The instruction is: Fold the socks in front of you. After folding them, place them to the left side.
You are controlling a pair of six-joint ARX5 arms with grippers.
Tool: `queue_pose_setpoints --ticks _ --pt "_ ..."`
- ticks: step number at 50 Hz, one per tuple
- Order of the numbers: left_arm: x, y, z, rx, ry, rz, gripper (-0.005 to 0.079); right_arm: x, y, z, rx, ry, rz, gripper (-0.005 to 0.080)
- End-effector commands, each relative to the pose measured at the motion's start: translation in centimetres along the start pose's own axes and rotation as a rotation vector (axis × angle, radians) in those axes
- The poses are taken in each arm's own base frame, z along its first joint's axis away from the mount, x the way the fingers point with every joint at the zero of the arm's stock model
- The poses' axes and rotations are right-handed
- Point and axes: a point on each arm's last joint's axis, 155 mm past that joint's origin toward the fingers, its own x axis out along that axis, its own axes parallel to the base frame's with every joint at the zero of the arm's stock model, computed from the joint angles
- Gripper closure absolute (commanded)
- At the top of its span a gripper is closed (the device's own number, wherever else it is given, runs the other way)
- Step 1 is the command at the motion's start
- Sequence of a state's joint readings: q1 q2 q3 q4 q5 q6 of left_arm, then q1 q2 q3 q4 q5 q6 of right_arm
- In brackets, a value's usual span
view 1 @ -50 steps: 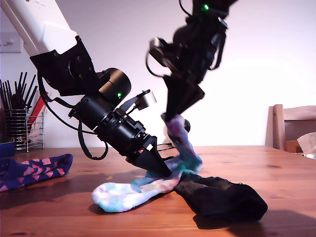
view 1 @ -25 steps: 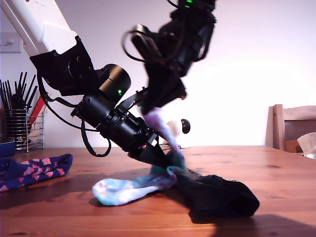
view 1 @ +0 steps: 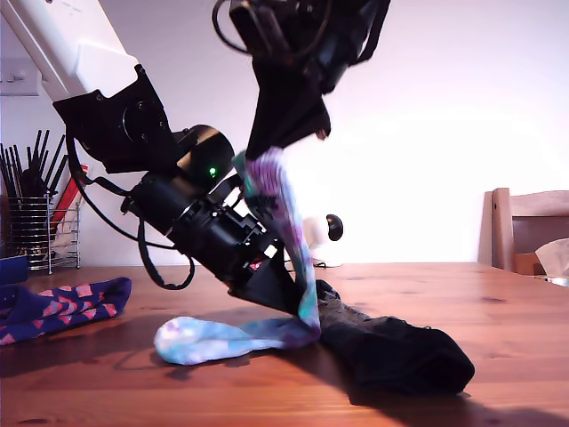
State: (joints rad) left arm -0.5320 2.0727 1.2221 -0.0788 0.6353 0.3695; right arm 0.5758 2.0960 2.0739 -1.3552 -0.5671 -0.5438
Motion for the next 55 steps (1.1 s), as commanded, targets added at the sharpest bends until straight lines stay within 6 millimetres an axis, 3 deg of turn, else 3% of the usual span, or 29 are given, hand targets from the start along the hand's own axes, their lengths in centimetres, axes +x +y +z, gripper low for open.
queue_pose_setpoints --ticks 1,9,22,39,55 --pt "0.4 -0.5 -1.4 -0.025 0.029 -0.037 0.0766 -0.7 0.5 0.4 -0.017 -0.021 -0.002 0.0763" --pt "-0.7 -1.8 -1.5 -0.017 0.055 -0.081 0.0766 -0.8 0.4 0.4 -0.017 -0.022 -0.004 0.0763" --pt "-1.2 -1.9 -1.2 -0.011 0.053 -0.078 0.0766 -0.8 0.4 0.4 -0.021 -0.023 -0.003 0.0763" --pt "-5.5 -1.6 1.4 -0.015 0.01 -0.031 0.0766 -0.9 0.2 0.3 -0.019 -0.025 -0.005 0.0763" --pt "-8.3 -1.3 -1.7 -0.103 0.132 -0.006 0.0766 -0.9 0.7 0.6 -0.022 -0.034 0.013 0.0763"
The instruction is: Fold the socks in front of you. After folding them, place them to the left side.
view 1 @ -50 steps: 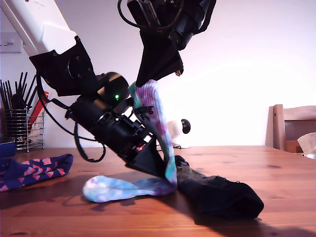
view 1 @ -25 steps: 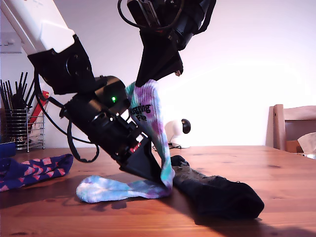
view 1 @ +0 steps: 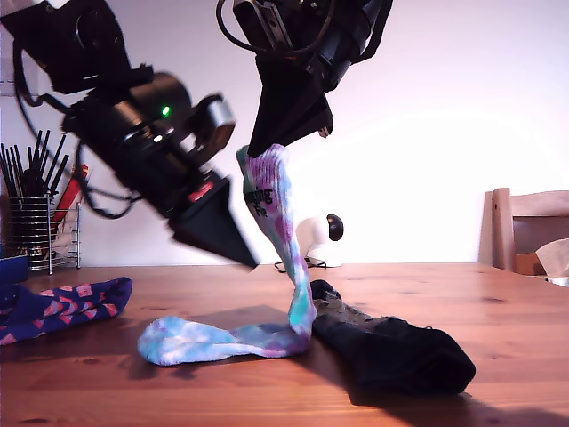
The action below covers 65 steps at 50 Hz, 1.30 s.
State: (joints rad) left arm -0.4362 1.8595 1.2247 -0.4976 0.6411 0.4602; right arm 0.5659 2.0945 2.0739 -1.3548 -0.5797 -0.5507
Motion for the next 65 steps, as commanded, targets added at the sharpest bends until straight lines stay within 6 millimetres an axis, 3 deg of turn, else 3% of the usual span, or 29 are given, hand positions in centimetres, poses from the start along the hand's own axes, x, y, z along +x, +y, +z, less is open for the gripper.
queue_pose_setpoints --ticks 1,9,12,15,18,21,31,38,55,65 --pt "-0.4 0.2 -0.7 -0.015 0.015 0.001 0.0766 -0.5 1.0 0.6 -0.024 -0.024 0.014 0.0763" --pt "-2.1 0.6 -0.9 -0.042 0.01 0.01 0.0766 -0.2 1.5 0.8 -0.036 -0.02 0.021 0.0763" --pt "-3.0 0.7 -0.6 -0.028 -0.008 0.016 0.0722 -0.2 1.5 0.8 -0.035 -0.02 0.021 0.0763" --pt "-4.0 0.7 -0.1 -0.005 -0.036 0.017 0.0597 -0.2 1.5 0.8 -0.035 -0.02 0.022 0.0763" --pt "-5.2 0.9 0.6 0.035 -0.071 0.026 0.0409 -0.2 1.5 0.8 -0.035 -0.02 0.021 0.0763" --pt "-6.4 1.0 1.2 0.076 -0.1 0.045 0.0327 -0.2 1.6 0.8 -0.036 -0.02 0.022 0.0763" --pt "-9.8 -0.7 4.3 0.263 -0.213 0.075 0.033 -0.2 1.6 0.8 -0.036 -0.019 0.022 0.0763" --pt "-10.9 -2.4 5.7 0.374 -0.248 0.081 0.0335 -0.2 1.6 0.8 -0.036 -0.019 0.022 0.0763" --pt "-10.0 -4.8 6.8 0.491 -0.257 0.052 0.0336 -0.2 1.6 0.8 -0.037 -0.02 0.022 0.0763" --pt "-8.9 -5.5 6.5 0.506 -0.238 0.024 0.0386 -0.1 2.1 1.0 -0.039 -0.03 0.044 0.0763"
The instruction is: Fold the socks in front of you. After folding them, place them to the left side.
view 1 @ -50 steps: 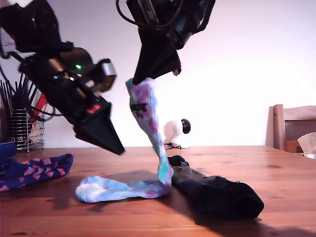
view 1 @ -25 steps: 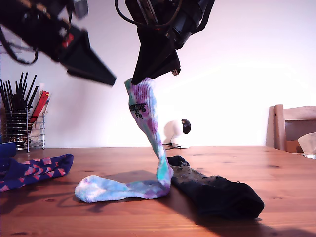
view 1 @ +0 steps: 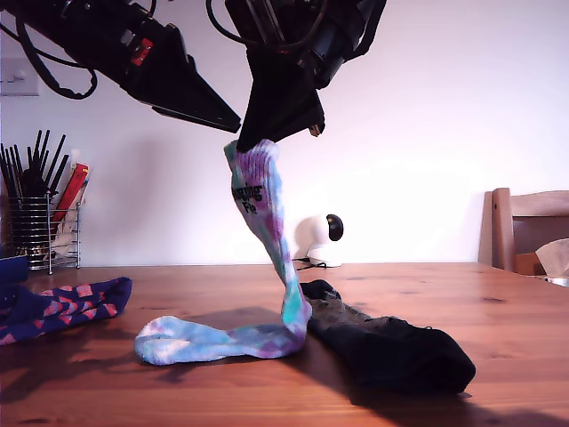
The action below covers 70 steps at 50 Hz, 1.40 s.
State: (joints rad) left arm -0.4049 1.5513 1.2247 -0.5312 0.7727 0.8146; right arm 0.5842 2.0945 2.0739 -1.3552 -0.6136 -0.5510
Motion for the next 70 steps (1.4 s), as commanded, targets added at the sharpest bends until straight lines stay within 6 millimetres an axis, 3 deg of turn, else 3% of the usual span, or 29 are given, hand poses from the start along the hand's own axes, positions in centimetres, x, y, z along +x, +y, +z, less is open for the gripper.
queue_pose_setpoints --ticks 1,24,28,34,37,48,59,70 --pt "0.8 -0.4 -0.6 -0.009 0.009 -0.024 0.0386 -0.5 1.0 0.6 -0.025 -0.019 0.008 0.0763" --pt "2.5 -1.0 -3.6 -0.065 0.091 -0.074 0.0445 -0.4 1.0 0.6 -0.027 -0.019 0.01 0.0763" --pt "2.6 -1.0 -3.9 -0.056 0.106 -0.069 0.0513 -0.4 1.0 0.6 -0.027 -0.019 0.01 0.0763" --pt "2.7 -0.9 -4.0 -0.027 0.118 -0.061 0.0728 -0.4 1.0 0.6 -0.027 -0.019 0.009 0.0763" --pt "2.7 -0.9 -3.9 -0.023 0.115 -0.061 0.0767 -0.4 1.0 0.6 -0.027 -0.019 0.009 0.0763" --pt "2.8 -1.2 -4.0 -0.027 0.12 -0.07 0.0766 -0.4 1.0 0.6 -0.022 -0.021 0.009 0.0738" --pt "2.6 -1.5 -4.4 -0.044 0.143 -0.076 0.0766 -0.6 0.6 0.5 -0.014 -0.023 0.004 0.0544" --pt "2.1 -1.2 -5.1 -0.054 0.163 -0.064 0.0766 -1.0 -0.6 -0.2 0.001 0.002 -0.044 0.0535"
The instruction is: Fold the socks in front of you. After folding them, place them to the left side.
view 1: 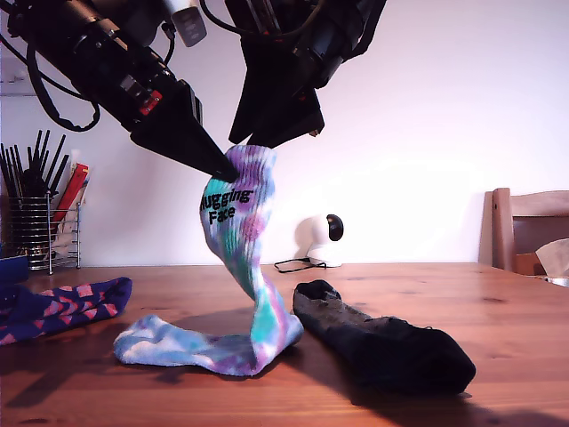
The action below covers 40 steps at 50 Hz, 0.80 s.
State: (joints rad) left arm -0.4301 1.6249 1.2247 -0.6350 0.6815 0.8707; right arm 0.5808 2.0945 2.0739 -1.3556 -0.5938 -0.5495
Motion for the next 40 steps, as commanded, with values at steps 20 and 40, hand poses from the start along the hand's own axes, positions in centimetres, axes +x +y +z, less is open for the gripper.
queue_pose_setpoints --ticks 20,40 --pt "-0.8 0.7 -2.1 -0.044 0.029 0.003 0.0766 -2.2 -3.4 -1.5 0.043 0.023 -0.124 0.0602" --pt "-1.5 1.6 -3.2 -0.074 0.056 0.036 0.0617 -1.1 -2.5 -1.8 0.032 0.045 -0.101 0.0762"
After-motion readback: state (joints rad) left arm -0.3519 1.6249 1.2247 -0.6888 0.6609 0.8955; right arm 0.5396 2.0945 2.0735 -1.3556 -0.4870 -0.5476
